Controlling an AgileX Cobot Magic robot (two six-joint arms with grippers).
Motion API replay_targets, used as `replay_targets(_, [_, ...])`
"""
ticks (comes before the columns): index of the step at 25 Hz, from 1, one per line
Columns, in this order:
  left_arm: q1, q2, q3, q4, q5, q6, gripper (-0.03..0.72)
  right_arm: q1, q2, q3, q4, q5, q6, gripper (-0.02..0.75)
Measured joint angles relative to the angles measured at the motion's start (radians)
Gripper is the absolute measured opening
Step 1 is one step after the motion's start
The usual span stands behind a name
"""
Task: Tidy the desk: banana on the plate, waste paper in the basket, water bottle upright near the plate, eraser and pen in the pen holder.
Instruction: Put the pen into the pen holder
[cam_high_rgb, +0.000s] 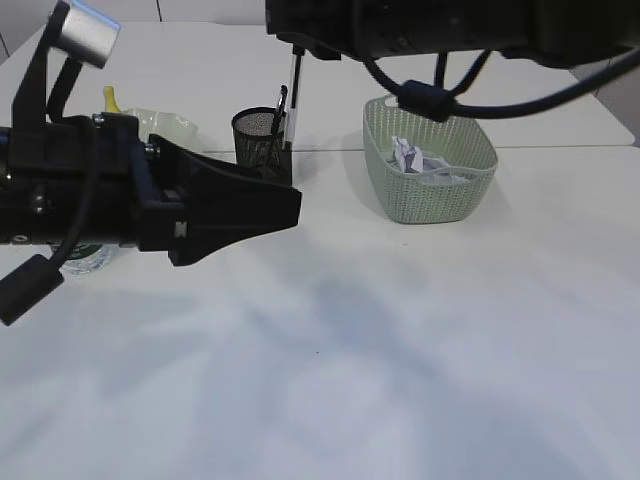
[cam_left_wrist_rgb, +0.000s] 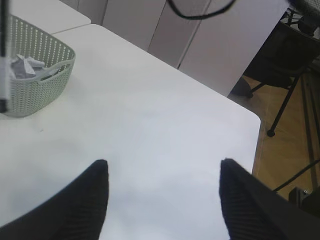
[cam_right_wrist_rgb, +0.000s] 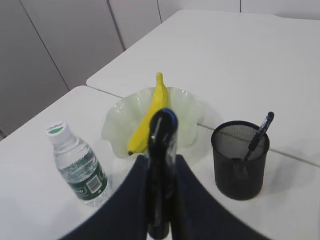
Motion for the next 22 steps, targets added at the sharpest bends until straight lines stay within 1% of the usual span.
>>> replay_targets(7, [0.000, 0.000, 0.000, 0.000, -0.002, 0.000, 0.496, -0.030, 0.226, -0.237, 0.002, -0.001, -0.006, 0.053])
replay_targets(16, [0.000, 0.000, 0.000, 0.000, -0.008, 0.000, 0.496, -0.099, 0.384, -0.398, 0.014, -0.001, -0.006, 0.053])
replay_targets(22, [0.000, 0.000, 0.000, 0.000, -0.026, 0.000, 0.496, -0.110, 0.506, -0.549, 0.028, -0.001, -0.015, 0.053])
